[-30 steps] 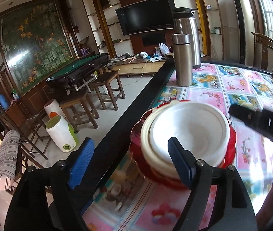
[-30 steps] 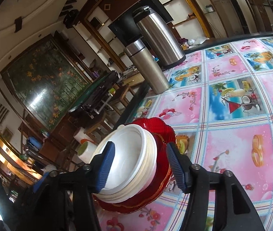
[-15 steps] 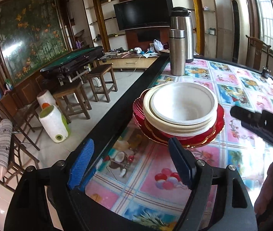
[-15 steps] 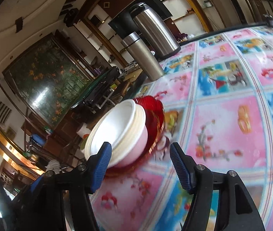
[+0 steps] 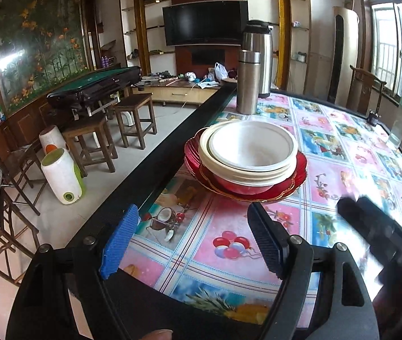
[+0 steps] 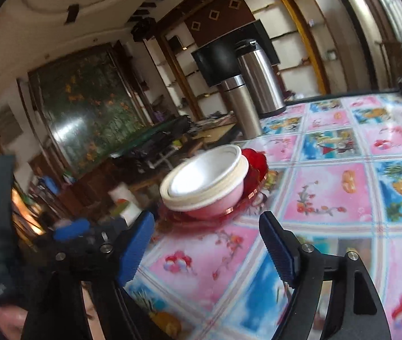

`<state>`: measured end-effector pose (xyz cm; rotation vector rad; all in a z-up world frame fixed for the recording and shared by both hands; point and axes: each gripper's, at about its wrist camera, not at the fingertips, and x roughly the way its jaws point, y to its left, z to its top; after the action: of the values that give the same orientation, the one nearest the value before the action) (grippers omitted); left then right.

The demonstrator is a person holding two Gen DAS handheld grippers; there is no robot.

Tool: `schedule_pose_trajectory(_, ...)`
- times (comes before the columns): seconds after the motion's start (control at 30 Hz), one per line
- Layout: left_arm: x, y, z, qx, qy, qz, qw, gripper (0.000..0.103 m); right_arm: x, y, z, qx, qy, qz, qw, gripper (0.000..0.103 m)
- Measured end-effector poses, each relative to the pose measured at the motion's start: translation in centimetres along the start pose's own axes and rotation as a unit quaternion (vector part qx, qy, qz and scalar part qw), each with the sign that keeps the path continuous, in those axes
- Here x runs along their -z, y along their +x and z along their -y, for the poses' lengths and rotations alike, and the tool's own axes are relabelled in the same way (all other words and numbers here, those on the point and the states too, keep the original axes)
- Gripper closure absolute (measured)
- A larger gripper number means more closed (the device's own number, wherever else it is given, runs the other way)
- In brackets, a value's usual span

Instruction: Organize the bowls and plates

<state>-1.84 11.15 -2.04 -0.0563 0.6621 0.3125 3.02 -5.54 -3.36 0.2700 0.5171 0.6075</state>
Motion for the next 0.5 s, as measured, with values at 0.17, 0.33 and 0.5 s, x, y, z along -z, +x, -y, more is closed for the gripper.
schedule_pose_trajectory(0.17,0.7,-1.5,-0.6,-0.004,-0.003,0.009,0.9999,0.023,0.6,-1.5,-2.7,0.011,-0.032,-0.007,0.999,0.024)
schedule_pose_trajectory(0.33,0.8,-3.4,-1.7,0.0,-0.017,0.019,0.9997,0.023,-0.4,-3.8,-4.3,-0.006,-0.046,0.021,0.999,0.023)
schedule_pose_trajectory(0.5,0.7,-5.5,-2.2,-0.001,-0.023,0.042,0.9989,0.02,-0.9,-5.8,-6.2,-0.008,-0.055,0.039,0.998,0.023)
